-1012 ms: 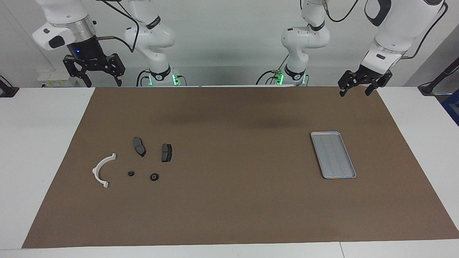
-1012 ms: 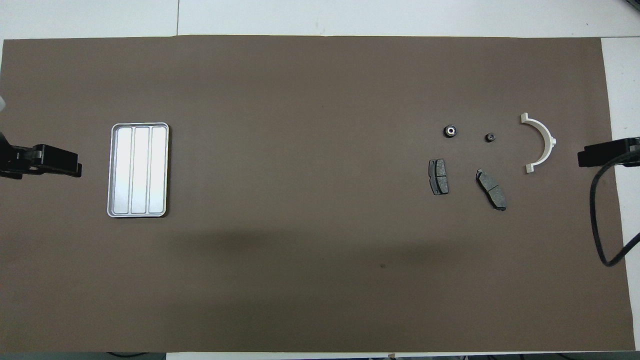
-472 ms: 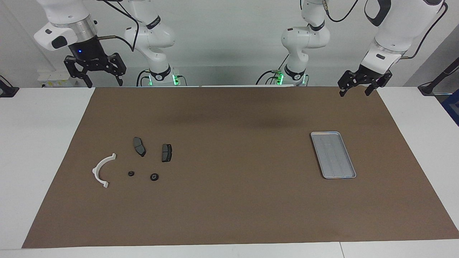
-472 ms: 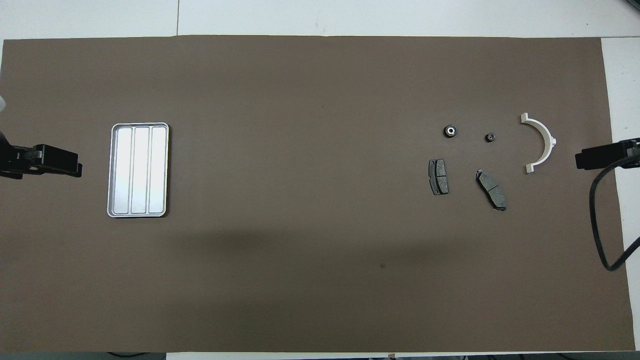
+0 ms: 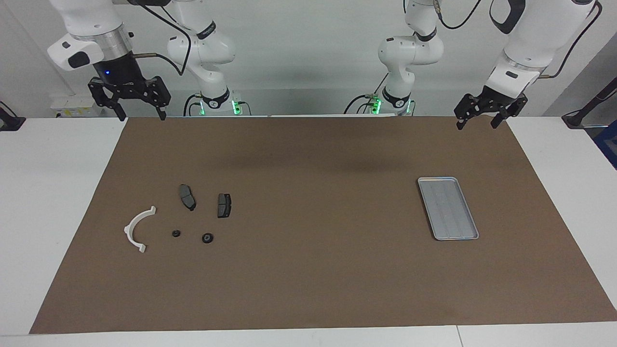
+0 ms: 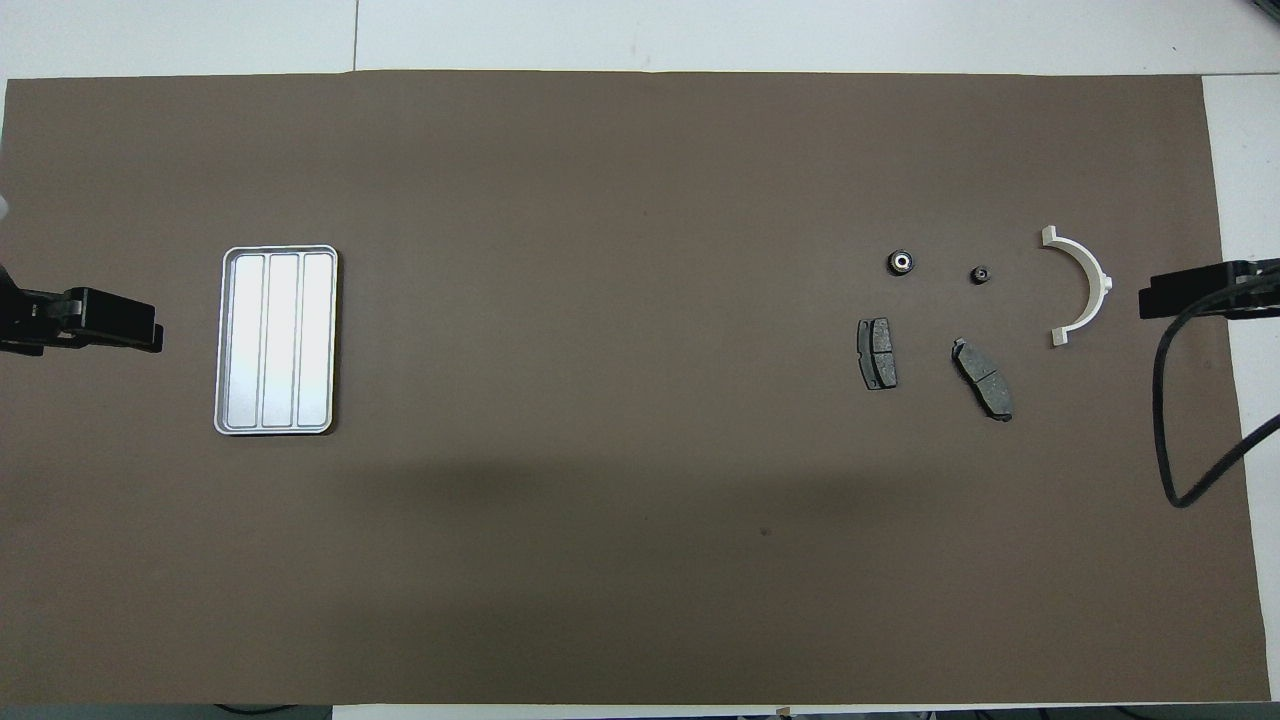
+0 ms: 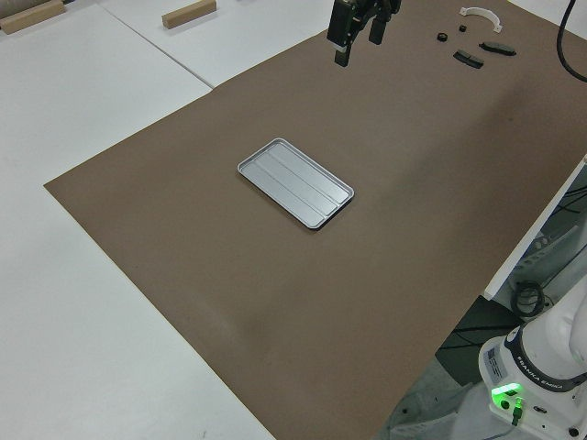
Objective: Pick bearing gear from pile to tray
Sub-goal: 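Reach the right gripper to the small black bearing and grasp it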
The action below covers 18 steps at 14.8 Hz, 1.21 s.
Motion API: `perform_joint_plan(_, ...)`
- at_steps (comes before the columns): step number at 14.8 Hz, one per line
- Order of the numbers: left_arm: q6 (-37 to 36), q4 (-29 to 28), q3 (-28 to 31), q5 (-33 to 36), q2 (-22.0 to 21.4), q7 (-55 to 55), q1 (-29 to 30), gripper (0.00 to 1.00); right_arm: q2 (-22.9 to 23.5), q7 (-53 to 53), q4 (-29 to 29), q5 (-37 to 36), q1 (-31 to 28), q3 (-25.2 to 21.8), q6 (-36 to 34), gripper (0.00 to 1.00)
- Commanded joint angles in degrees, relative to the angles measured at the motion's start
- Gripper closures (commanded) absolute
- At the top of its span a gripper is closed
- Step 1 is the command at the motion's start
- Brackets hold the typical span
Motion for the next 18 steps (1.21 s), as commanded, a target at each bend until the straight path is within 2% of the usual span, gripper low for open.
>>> perform_joint_plan(1, 1.5, -1.6, 0.7, -0.4, -1.4, 0.2, -0.7, 0.00, 0.0, 2.3, -3.1, 0.1, 0.2, 0.2, 3.9, 0.00)
perform_joint_plan(6, 1.4, -2.0, 0.7, -0.4, -1.7, 0.5, -0.3, 0.00, 3.6, 9.5, -5.9, -1.2, 1.9, 0.3, 9.2, 0.00)
perform_joint_plan(9, 3.0, -2.3, 1.1, -0.4, -1.7, 0.7, 0.1, 0.00, 7.6, 14.0, -7.0, -1.6, 3.5, 0.3, 13.0, 0.00)
perform_joint_plan(13, 12.2, -10.4, 1.3, -0.4, -4.8, 0.6, 0.1, 0.00, 13.1, 18.8, -8.1, -2.3, 4.7, 0.3, 20.5, 0.00)
perform_joint_plan(18, 11.8, -10.0, 1.3, -0.2, -4.7, 0.7, 0.7, 0.00, 20.3, 24.6, -8.1, -2.3, 5.8, 0.3, 27.5, 0.00)
